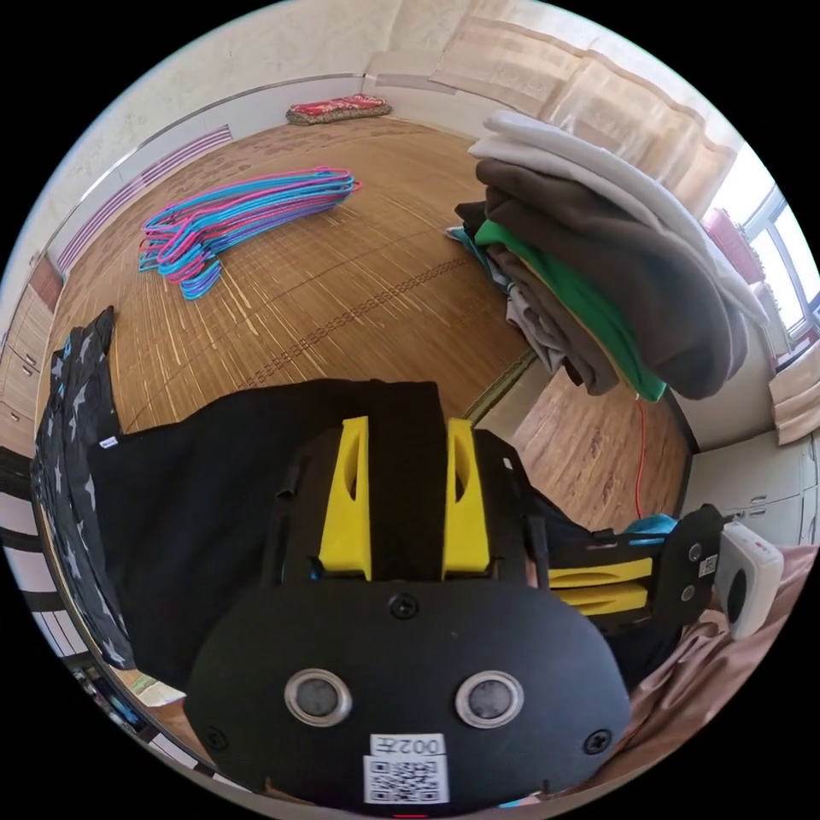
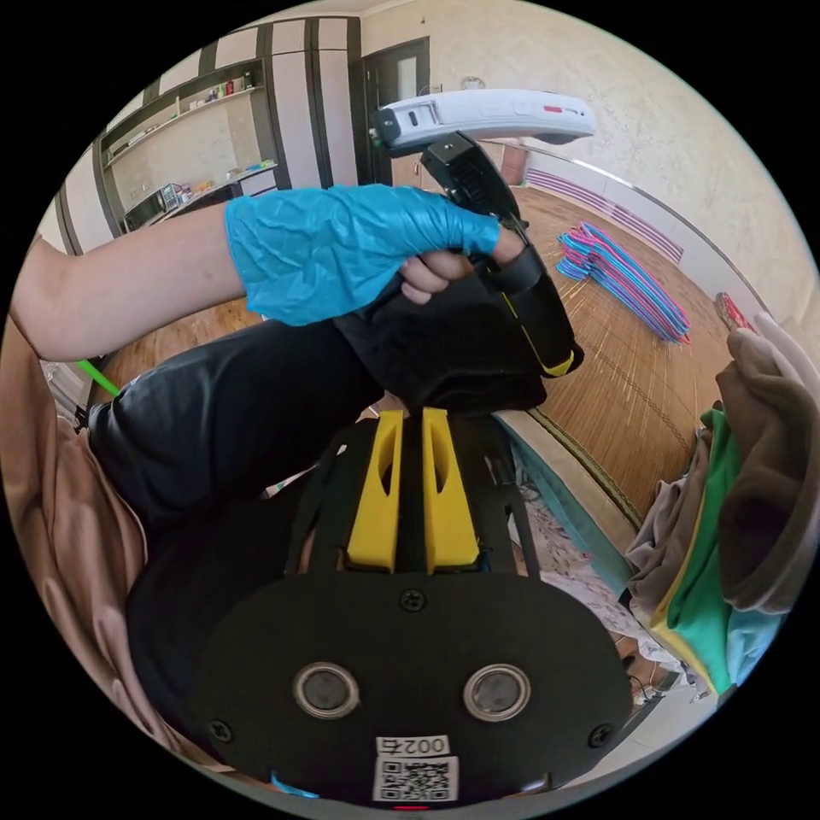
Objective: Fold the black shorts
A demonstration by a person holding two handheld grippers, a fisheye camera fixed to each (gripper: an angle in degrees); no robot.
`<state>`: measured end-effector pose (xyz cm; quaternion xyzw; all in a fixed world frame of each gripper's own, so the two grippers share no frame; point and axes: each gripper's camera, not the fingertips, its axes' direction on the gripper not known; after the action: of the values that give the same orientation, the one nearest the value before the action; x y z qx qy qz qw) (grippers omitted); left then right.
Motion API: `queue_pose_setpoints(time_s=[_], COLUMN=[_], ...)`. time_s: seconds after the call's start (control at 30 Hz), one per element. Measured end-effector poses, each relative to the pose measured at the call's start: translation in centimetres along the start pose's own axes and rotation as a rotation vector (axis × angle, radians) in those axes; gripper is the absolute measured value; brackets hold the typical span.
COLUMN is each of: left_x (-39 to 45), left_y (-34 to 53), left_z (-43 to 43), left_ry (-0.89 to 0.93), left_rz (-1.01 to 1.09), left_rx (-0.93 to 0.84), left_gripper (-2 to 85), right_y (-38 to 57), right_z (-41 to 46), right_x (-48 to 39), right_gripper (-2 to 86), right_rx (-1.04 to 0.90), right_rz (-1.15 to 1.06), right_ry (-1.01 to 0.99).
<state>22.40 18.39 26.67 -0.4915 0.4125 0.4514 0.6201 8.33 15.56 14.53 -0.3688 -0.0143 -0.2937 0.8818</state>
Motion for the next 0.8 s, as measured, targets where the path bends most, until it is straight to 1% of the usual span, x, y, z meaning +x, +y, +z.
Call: queue_pose_setpoints(time_s=[0.1,0.2,0.33,0.47,0.53,0.63,0.7,0.8], left_x=[0.2,-0.1,-0.9,-1.8,-2.5,-3.5,-4.1,-5.1], left_y=[1.0,2.5,5.6,9.0,11.5,14.7,16.7,20.0], left_z=[-1.3,-3.1,-5.4,-6.2,-6.1,-6.0,-6.1,-6.4], left_ry=[0.017,0.053,0.006,-0.067,-0.093,-0.103,-0.125,-0.188], left_rz=[0.014,0.027,0.022,-0.001,-0.032,-0.090,-0.129,-0.197], left_rx=[0.038,0.087,0.131,0.115,0.091,0.068,0.060,0.058], left_gripper=[9.5,8.6,8.2,8.3,8.3,8.5,8.6,8.7], right_y=[0.0,-0.1,-0.3,-1.3,-2.0,-2.8,-2.8,-2.5], right_z=[-0.3,-0.6,-1.4,-0.9,-0.3,-0.5,-1.5,-2.0], right_x=[0.2,1.0,2.5,3.3,3.0,2.3,2.1,2.7], right_gripper=[2.9,4.6,7.8,8.7,5.8,1.1,0.2,-0.3], right_rx=[0.016,0.024,0.068,0.050,0.028,0.006,0.036,0.015], right_rz=[-0.008,0.013,0.077,0.080,0.057,0.017,0.004,0.019], right_ry=[-0.002,-0.041,-0.071,-0.143,-0.157,-0.123,-0.102,-0.127])
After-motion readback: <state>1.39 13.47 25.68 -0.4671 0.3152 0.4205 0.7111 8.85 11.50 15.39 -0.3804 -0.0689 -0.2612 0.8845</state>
